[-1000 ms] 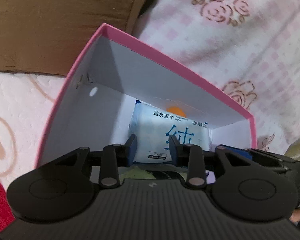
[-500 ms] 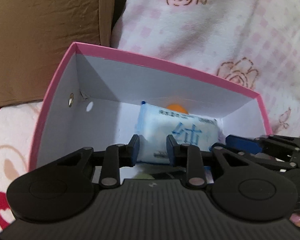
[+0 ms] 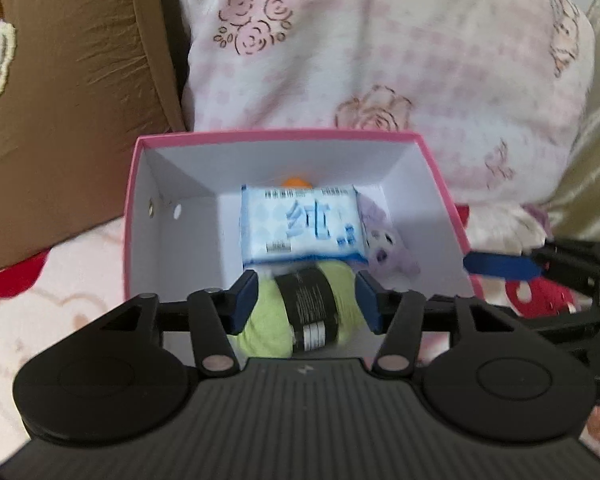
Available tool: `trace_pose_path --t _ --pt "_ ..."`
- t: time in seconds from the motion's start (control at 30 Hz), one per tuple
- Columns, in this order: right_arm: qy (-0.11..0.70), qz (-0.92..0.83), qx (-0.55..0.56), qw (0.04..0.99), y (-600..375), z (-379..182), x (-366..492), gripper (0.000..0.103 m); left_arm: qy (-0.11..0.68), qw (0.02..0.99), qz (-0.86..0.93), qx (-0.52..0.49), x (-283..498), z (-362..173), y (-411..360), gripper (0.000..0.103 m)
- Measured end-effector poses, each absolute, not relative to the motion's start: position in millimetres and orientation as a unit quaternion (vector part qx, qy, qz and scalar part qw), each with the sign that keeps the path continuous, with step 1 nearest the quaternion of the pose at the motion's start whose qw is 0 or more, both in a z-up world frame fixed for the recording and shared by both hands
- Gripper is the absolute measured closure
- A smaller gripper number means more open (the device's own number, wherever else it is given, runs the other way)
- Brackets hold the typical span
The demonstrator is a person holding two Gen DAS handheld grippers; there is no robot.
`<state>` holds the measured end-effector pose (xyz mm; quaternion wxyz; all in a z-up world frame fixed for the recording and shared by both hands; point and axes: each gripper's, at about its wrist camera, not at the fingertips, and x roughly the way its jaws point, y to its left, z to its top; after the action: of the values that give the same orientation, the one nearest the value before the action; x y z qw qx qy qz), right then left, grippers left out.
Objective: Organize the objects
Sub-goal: 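Withdraw the left gripper up and away from the pink box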
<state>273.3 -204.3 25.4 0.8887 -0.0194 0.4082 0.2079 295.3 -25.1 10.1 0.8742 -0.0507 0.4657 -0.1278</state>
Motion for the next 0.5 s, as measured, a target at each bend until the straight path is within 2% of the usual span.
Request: trace_pose_path --t 0.13,0.2,0.33,0.4,0.5 --pt "0.408 0.219 -0.029 0.886 -204.9 40.1 253.9 0.038 0.476 0.863 -0.157 -0.059 267.4 35.1 -27.2 0.039" --pt "0.404 0.219 -0.033 0.887 -205.7 47.7 243.0 0.030 0.475 0.864 -0.159 -0.054 254.6 47.2 -28.2 0.038" --pt "0.384 0.207 -0.052 0.898 -208.8 65.5 218.7 0.024 0.464 0.872 -0.154 -0.029 233.7 68.6 -29.8 0.033" --pt "0.377 0.200 -0.072 0.902 -209.5 73.7 208.2 0.016 0.465 0.872 -0.151 -0.027 226.0 76.4 -28.4 0.029" --pt "0.371 0.207 -0.066 0.903 -215.6 85.8 195.2 0.015 0.476 0.866 -0.151 -0.016 213.5 86.4 -27.9 0.028"
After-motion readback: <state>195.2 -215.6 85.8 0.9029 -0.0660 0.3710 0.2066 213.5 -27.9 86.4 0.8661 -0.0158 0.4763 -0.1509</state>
